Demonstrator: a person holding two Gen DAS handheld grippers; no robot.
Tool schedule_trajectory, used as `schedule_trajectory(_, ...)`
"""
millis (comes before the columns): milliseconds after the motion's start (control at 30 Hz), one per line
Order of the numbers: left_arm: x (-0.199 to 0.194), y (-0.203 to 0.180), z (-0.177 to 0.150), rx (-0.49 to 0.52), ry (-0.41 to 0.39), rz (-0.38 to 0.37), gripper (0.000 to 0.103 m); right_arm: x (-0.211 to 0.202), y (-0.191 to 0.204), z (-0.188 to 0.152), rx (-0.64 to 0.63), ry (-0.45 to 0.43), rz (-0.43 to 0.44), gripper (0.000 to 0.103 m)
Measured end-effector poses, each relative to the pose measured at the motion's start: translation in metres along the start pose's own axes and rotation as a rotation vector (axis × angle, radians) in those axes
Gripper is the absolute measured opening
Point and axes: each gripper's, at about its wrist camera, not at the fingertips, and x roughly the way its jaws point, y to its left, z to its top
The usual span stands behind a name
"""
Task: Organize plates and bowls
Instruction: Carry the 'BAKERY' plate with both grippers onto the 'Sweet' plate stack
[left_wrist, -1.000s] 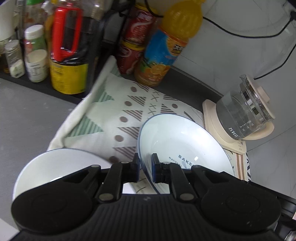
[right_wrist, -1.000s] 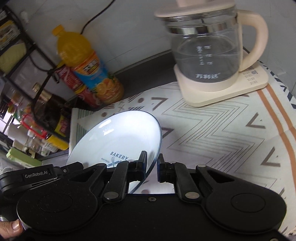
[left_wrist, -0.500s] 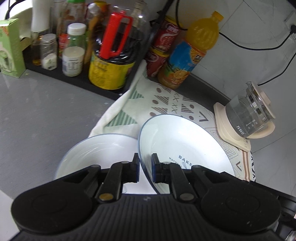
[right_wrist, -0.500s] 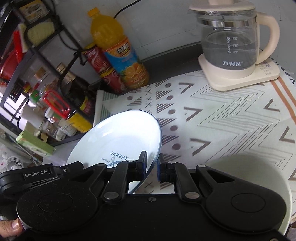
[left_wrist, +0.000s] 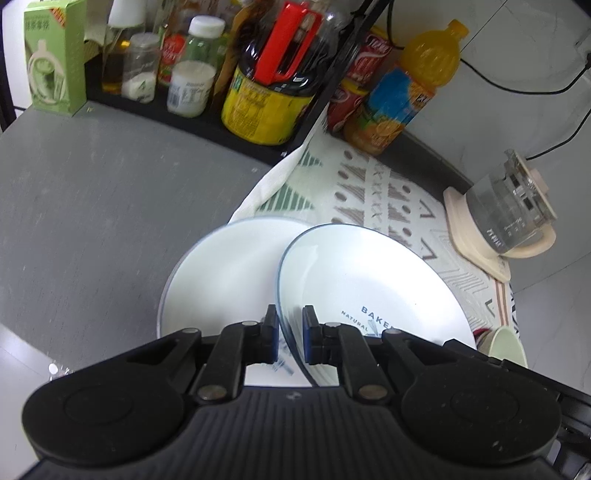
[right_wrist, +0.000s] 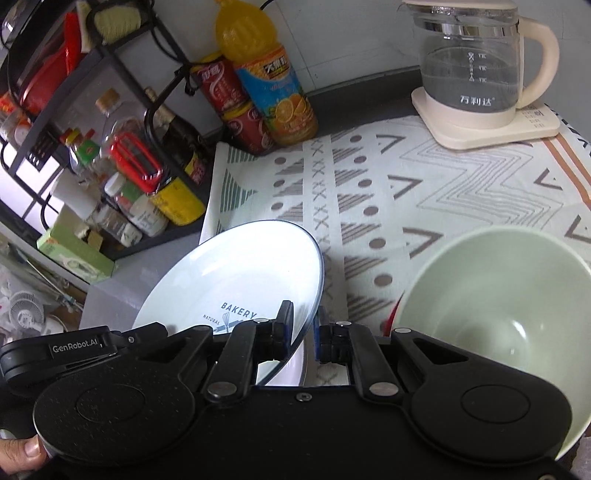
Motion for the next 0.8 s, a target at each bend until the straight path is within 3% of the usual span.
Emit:
schedule_trajectory(467, 0.017, 0.028, -0.025, -0.001, 0.061, 0.022, 0.011, 0.006, 0.021, -0.038, -0.06, 0.021, -0.081, 0.011)
schedule_trajectory(800, 0.027, 0.032, -0.025, 0.027, 0.049, 0.051, 0.013, 0.018, 0.032, -0.045, -0.102, 0.033, -0.13, 0.011)
